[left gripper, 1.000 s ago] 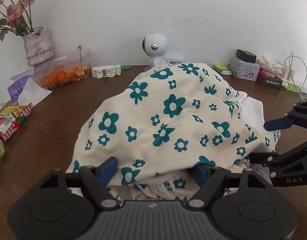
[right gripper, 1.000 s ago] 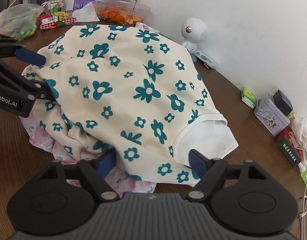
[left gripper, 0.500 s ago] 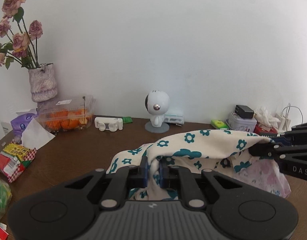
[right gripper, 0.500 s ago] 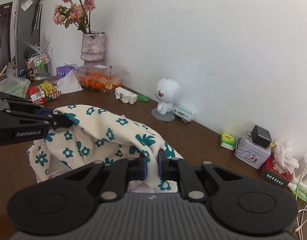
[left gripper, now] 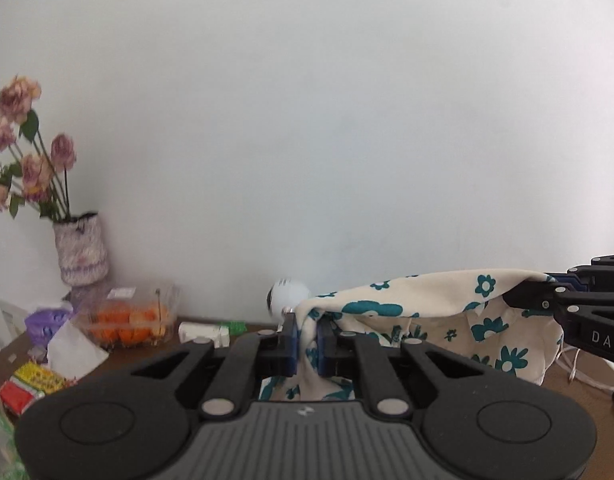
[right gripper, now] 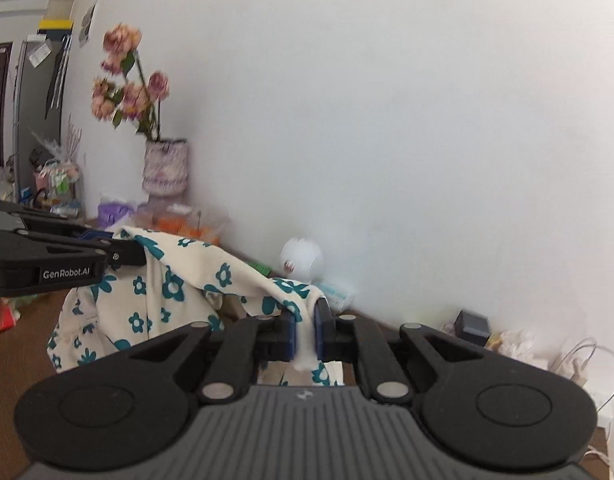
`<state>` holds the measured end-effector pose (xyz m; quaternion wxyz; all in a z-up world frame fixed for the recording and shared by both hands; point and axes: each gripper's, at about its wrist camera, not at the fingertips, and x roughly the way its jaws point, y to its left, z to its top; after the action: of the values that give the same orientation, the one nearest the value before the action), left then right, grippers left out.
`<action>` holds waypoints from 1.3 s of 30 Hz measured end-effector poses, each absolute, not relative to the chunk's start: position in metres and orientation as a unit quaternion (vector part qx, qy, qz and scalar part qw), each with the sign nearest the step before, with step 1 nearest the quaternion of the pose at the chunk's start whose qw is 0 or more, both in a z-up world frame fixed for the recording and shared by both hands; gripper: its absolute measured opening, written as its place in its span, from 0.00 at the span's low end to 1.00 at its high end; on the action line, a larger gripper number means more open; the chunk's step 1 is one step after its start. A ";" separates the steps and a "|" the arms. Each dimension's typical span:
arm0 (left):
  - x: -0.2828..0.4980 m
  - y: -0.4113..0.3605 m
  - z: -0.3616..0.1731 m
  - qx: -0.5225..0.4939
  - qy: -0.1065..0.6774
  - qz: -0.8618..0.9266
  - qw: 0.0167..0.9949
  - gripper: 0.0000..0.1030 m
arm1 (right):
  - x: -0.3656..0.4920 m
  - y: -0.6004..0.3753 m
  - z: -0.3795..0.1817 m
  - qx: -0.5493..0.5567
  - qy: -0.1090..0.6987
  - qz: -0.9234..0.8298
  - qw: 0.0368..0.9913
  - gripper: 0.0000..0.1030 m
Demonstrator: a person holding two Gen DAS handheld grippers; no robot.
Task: Fold clothes
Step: 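Grasp the cream flower-print shirt with both grippers and lift it off the pile, then lower the shirt onto the table beside the pink skirt and open both grippers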
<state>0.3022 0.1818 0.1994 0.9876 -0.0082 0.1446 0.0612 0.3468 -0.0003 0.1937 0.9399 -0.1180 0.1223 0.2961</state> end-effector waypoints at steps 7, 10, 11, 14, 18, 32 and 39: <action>0.243 0.104 0.288 0.004 0.034 -0.049 0.998 0.07 | 0.261 -0.091 0.300 -0.126 0.019 0.266 0.956 0.08; 0.224 0.073 0.267 0.018 0.056 -0.115 0.992 0.08 | 0.217 -0.124 0.301 -0.169 0.027 0.250 0.953 0.08; 0.221 0.062 0.252 0.026 0.078 -0.135 0.987 0.08 | 0.206 -0.132 0.294 -0.185 0.041 0.246 0.951 0.08; 0.221 0.035 0.195 0.052 0.164 -0.178 0.969 0.08 | 0.178 -0.146 0.242 -0.226 0.126 0.259 0.931 0.08; 0.230 0.012 0.096 0.085 0.296 -0.189 0.933 0.08 | 0.163 -0.149 0.148 -0.228 0.265 0.299 0.888 0.08; 0.139 0.049 0.073 0.107 0.311 -0.144 0.933 0.75 | 0.117 -0.221 0.054 -0.089 0.348 0.343 0.868 0.69; 0.086 0.003 0.049 0.092 0.356 -0.280 0.887 0.75 | 0.142 -0.263 -0.008 -0.076 0.410 0.249 0.874 0.63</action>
<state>0.0859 0.0027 0.0491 0.8866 0.0917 0.3563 -0.2804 0.1420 -0.2631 -0.0084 0.8740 -0.0757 0.4103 0.2490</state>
